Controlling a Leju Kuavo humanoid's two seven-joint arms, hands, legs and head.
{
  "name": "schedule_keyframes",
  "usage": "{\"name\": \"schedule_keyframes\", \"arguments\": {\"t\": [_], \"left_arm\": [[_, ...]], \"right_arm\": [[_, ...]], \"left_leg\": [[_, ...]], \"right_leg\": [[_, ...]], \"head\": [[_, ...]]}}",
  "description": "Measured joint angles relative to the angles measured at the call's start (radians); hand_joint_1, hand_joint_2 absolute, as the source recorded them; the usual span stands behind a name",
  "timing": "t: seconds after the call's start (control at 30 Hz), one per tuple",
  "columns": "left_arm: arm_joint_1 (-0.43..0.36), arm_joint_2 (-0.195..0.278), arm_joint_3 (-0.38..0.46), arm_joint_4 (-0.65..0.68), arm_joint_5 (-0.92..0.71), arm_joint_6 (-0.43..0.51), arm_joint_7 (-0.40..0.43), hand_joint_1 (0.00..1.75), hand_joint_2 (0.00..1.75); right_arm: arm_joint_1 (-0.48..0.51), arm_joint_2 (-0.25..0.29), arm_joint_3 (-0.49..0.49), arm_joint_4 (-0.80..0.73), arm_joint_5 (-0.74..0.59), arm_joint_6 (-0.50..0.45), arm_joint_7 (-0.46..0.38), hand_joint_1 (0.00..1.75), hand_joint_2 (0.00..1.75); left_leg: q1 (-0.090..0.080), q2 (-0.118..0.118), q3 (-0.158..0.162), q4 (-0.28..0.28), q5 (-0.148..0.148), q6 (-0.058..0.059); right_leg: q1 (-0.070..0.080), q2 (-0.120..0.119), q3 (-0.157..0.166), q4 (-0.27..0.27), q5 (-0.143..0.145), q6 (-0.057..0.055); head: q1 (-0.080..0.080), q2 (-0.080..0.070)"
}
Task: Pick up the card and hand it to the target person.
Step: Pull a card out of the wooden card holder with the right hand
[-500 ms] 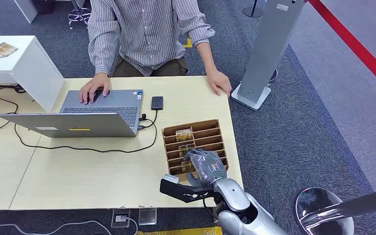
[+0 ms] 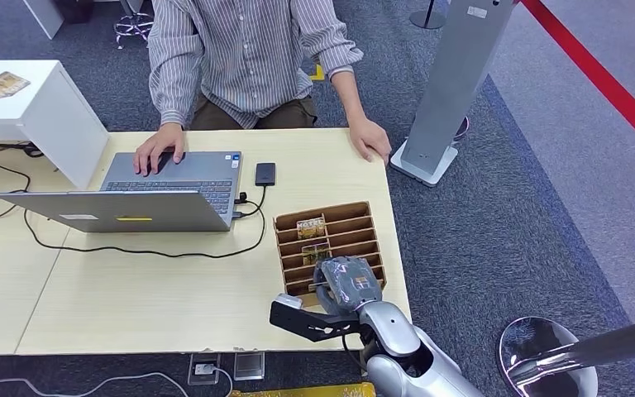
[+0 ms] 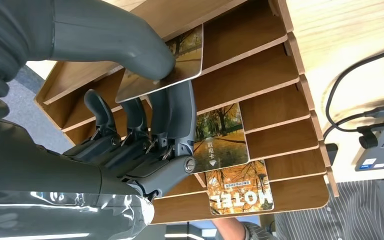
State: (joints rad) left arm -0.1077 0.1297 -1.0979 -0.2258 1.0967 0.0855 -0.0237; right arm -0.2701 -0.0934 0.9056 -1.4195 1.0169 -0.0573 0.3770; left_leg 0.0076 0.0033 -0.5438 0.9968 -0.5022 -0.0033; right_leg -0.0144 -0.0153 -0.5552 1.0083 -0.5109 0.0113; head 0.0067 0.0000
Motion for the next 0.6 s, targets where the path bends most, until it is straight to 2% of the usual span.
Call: {"name": "schedule_keyframes", "arguments": {"t": [0.13, 0.27, 0.6], "left_arm": [[0.0, 0.0, 0.0, 0.0, 0.0, 0.0, 0.0, 0.0, 0.0], [0.0, 0.0, -0.001, 0.0, -0.008, 0.008, -0.005, 0.0, 0.0], [-0.001, 0.0, -0.008, 0.0, -0.032, 0.069, -0.032, 0.0, 0.0]], "right_arm": [[0.0, 0.0, 0.0, 0.003, 0.0, -0.008, 0.0, 1.47, 1.75], [0.0, 0.0, -0.001, 0.005, 0.001, -0.014, 0.0, 1.69, 1.75], [0.001, 0.0, -0.002, 0.008, 0.004, -0.026, 0.0, 1.71, 1.75]], "left_leg": [[0.0, 0.0, 0.0, 0.0, 0.0, 0.0], [0.0, 0.0, 0.0, 0.0, 0.0, 0.0], [0.0, 0.0, 0.0, 0.0, 0.0, 0.0]], "right_leg": [[0.0, 0.0, 0.0, 0.0, 0.0, 0.0], [0.0, 0.0, 0.0, 0.0, 0.0, 0.0], [0.0, 0.0, 0.0, 0.0, 0.0, 0.0]], "head": [[0.0, 0.0], [0.0, 0.0], [0.0, 0.0]]}}
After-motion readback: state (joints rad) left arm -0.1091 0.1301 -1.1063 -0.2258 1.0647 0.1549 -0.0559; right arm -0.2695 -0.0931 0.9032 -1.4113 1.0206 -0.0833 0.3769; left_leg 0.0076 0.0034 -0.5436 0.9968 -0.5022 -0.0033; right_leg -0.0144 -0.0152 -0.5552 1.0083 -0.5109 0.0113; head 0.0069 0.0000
